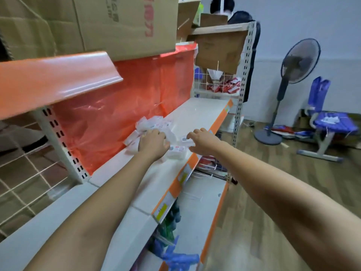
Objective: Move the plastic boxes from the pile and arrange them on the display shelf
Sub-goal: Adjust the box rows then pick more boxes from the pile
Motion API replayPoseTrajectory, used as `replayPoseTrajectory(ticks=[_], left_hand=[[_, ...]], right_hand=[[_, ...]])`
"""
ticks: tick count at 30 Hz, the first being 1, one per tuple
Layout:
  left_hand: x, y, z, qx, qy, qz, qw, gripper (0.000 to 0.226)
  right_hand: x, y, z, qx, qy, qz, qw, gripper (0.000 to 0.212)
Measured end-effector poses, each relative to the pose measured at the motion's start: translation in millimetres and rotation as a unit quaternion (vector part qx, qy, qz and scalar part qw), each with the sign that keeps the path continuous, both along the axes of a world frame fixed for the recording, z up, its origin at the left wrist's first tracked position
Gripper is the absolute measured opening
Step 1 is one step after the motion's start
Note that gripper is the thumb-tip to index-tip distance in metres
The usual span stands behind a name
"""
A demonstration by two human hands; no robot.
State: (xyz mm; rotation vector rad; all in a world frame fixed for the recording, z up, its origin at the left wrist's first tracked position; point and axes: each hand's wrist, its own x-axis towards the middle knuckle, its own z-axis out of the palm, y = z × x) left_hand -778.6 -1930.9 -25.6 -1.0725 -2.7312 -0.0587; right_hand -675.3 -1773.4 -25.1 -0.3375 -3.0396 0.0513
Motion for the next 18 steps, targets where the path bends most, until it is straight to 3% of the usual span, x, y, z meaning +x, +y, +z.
replayPoseTrajectory(ticks=[8, 18], left_hand=[[-110, 40, 4, 0.004, -0.031, 0.095, 0.995, 0.040], [-174, 64, -11, 0.117, -0.071, 0.227, 0.964, 0.033]], right_hand=[[-129, 64, 16, -0.007, -0.023, 0.050, 0.998, 0.049], [-226, 133, -16, -0.046, -0.093, 0.107, 0.989, 0.054]])
